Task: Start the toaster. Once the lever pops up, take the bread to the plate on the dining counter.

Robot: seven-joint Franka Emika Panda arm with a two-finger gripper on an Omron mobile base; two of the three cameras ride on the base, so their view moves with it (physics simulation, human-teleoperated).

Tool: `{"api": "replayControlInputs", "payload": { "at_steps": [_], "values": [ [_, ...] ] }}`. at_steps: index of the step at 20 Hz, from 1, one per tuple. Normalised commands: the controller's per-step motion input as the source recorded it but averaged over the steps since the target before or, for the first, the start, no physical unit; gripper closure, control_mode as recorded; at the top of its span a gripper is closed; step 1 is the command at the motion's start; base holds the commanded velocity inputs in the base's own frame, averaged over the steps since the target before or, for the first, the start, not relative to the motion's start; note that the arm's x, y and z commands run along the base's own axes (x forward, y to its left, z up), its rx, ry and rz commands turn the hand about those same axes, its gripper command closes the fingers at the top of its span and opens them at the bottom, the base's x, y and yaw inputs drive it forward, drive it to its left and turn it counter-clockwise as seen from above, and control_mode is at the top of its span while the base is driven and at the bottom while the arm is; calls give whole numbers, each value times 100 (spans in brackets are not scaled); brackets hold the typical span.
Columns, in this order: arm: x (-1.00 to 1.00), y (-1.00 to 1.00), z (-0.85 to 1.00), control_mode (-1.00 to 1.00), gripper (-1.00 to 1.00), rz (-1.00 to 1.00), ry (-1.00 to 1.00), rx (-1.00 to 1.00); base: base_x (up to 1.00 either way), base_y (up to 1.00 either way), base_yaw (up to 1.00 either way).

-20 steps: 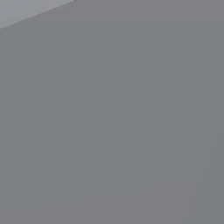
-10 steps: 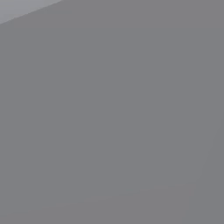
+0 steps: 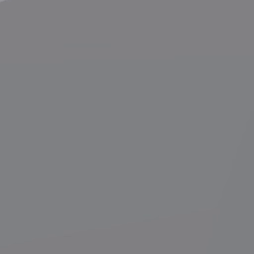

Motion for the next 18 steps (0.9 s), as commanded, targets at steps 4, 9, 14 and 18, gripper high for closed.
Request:
{"api": "replayControlInputs", "payload": {
  "at_steps": [4,9,14,18],
  "values": [
    [-23,0,-85,-100,-100,0,-2,0,0,0,0],
    [-48,0,-100,-100,-100,0,-3,0,0,0,0],
    [-31,0,-96,-100,-100,0,-1,1,0,0,0],
    [-46,-3,6,-100,-100,-7,-5,8,0,0,0]
  ]
}}
